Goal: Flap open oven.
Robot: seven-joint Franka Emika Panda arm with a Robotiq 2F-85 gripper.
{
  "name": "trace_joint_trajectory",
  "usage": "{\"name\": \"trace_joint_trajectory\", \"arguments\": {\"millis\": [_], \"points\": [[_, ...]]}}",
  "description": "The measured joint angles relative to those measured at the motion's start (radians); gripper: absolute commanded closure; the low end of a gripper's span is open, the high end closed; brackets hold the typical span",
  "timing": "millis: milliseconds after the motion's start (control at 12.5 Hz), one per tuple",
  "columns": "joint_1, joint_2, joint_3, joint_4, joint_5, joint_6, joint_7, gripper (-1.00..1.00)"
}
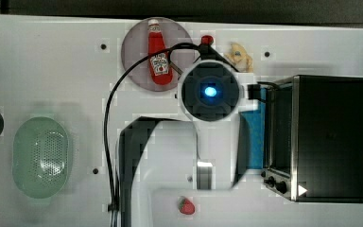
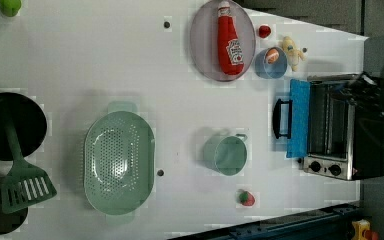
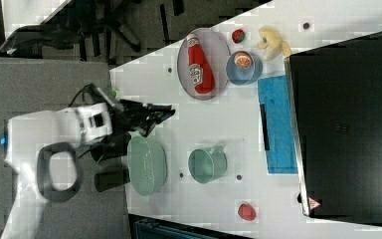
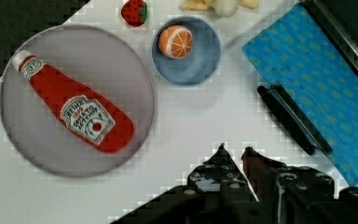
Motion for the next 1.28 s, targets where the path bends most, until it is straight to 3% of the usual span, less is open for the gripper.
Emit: {"name": "trace_joint_trajectory", "arguments": {"millis": [480,1280], "points": [[0.001,-0.155,-0.016,0.070,0.024,-0.385,0.029,0.65],[-0.006,-0.158,-0.010,0.108,0.017,-0.402,0.082,0.65]]}}
